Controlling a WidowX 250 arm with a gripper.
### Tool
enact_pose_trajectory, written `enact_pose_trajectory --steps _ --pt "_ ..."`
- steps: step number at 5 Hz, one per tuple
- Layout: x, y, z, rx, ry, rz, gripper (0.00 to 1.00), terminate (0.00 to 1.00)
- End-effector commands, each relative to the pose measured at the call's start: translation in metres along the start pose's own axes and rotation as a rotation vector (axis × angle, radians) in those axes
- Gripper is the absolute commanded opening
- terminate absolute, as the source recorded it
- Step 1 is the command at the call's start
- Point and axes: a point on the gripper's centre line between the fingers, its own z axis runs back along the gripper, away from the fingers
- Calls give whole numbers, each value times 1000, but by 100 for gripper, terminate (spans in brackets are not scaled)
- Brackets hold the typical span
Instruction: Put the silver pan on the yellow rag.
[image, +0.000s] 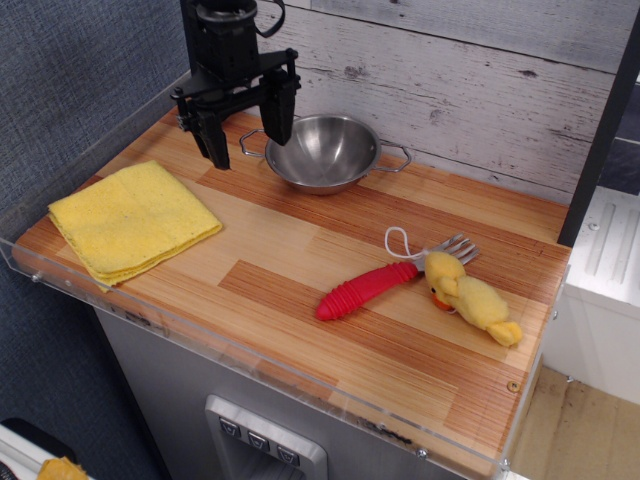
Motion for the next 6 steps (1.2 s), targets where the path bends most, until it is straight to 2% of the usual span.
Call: enact_pose_trajectory --steps 1,2,4,6 --pt "13 -3 -3 -33 -29 29 100 0" --pt "9 -7 -15 -22 -28 24 100 0" --pt "4 -14 -21 -18 -53 25 100 0" --pt "6 -11 -28 -1 -50 15 100 0"
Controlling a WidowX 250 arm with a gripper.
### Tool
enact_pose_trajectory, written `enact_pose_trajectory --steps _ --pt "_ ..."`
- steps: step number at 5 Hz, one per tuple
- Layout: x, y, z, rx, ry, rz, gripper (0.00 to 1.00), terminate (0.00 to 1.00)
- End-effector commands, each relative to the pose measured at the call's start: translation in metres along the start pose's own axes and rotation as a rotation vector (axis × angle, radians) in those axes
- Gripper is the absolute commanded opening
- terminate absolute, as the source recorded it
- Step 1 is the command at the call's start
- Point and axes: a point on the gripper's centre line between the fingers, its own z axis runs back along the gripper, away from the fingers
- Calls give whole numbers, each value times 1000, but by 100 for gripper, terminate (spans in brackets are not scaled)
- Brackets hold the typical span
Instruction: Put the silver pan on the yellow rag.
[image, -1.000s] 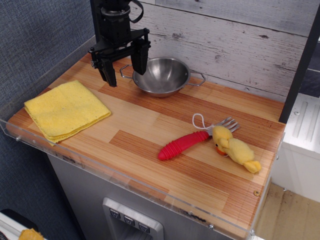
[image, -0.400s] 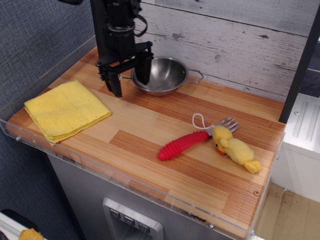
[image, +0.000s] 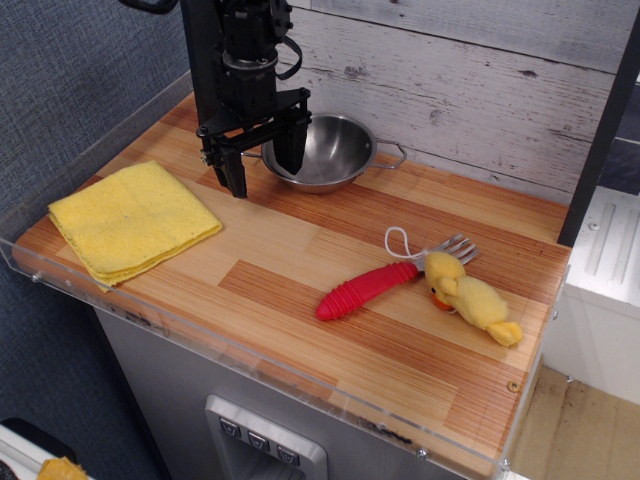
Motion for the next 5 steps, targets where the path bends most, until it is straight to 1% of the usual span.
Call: enact_pose_trajectory --steps 1,2,4,5 --pt "3 1 6 -7 -29 -11 0 0" --pt "3 1 11 -10 -54 -12 0 0" --pt "3 4 13 -13 -62 -15 0 0" --pt "1 7 16 -17 -55 -22 0 0"
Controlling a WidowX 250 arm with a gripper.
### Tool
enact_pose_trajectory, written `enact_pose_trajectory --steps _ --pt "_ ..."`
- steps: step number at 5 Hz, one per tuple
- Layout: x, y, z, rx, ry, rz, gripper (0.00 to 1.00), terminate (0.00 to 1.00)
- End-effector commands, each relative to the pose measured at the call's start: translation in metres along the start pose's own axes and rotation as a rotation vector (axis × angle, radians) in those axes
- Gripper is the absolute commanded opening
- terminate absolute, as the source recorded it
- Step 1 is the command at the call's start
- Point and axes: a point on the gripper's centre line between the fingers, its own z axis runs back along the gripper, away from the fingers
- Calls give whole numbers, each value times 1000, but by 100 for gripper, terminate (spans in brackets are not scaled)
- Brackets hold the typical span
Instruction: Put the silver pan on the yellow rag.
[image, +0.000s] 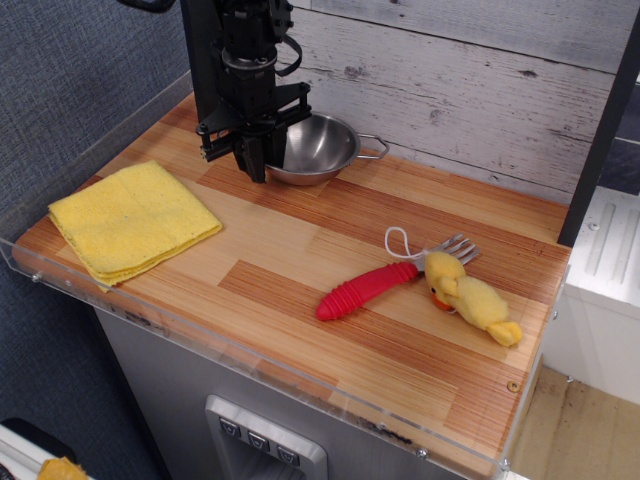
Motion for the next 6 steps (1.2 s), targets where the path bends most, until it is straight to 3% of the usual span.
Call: enact_pose_trajectory --steps 1,4,6 --pt "-3 11 27 -41 -16 -4 0 0" --pt "-12 70 77 -90 1 92 0 0" --pt "-4 129 71 -69 37 192 0 0"
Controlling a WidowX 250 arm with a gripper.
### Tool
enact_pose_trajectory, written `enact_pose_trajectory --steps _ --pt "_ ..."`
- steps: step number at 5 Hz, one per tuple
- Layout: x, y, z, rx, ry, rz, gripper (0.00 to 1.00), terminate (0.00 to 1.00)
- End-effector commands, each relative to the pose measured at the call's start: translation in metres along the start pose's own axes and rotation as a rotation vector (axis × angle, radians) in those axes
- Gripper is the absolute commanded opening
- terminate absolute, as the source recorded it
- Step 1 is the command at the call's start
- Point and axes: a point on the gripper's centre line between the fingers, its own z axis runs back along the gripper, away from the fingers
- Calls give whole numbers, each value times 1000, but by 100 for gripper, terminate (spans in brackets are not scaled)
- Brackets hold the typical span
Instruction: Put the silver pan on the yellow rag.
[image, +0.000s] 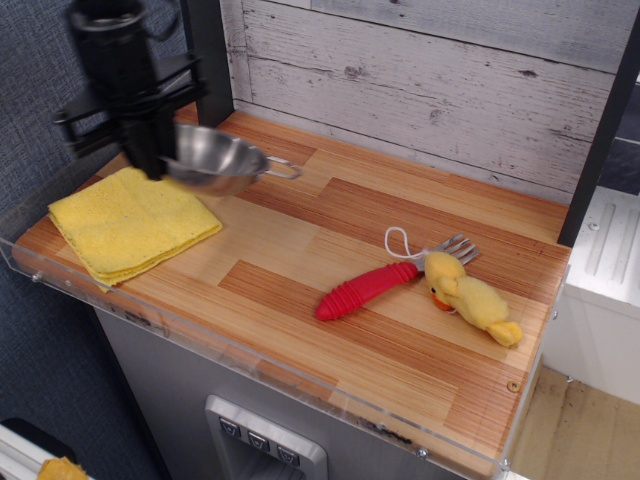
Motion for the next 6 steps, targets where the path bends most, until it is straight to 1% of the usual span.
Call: enact_pose_trajectory --steps 1,2,3,4,5,6 --pt "16 42 2 -17 -5 58 0 0" --pt "20 48 -13 -25 12 42 0 0" --pt "24 46 -30 -67 17 9 0 0" --pt "26 41 -49 -109 -4 -49 0 0" --pt "25 35 -57 -104 -33 -64 0 0" --pt "24 30 -62 -96 -16 -83 0 0"
